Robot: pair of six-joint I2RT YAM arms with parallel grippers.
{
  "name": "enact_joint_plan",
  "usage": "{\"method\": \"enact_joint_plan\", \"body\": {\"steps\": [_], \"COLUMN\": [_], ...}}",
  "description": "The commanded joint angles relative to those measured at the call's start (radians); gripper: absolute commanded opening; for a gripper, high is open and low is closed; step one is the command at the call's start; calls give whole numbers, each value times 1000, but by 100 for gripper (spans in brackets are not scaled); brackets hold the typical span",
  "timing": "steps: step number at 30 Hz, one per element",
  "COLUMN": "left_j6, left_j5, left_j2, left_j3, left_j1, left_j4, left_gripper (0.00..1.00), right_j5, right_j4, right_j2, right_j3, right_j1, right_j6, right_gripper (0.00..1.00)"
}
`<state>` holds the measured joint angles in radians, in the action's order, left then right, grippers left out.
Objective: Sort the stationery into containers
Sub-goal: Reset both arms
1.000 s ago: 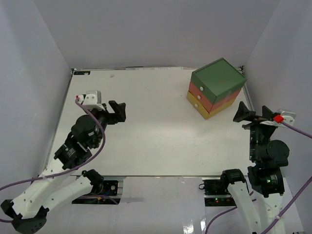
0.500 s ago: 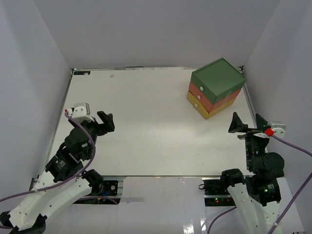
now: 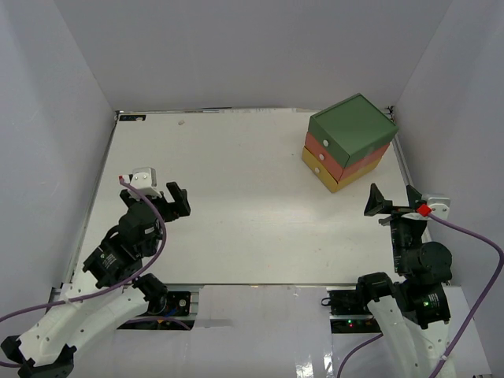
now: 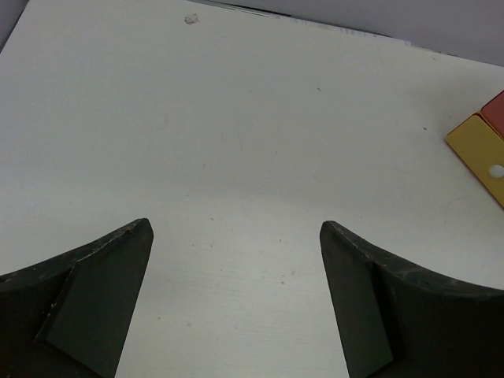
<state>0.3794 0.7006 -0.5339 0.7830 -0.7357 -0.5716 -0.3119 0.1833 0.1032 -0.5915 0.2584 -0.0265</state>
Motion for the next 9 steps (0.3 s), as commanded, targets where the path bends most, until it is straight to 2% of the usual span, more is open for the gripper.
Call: {"method": "enact_joint_plan", "body": {"steps": [1,9], "left_j6": [4,12], "left_j5": [0,-13], "left_j2": [-1,-11], "left_j3": [-14,-31], "left_j1": [4,2], "left_j4": [-5,13], "left_gripper": [98,98], "right_j5": [-6,5], "right_j4": [-42,-45], "right_j2": [-3,7], "right_j3": [1,-1], "right_j1": [10,13], "right_j6": [-16,-23], "right_gripper": [90,90]}}
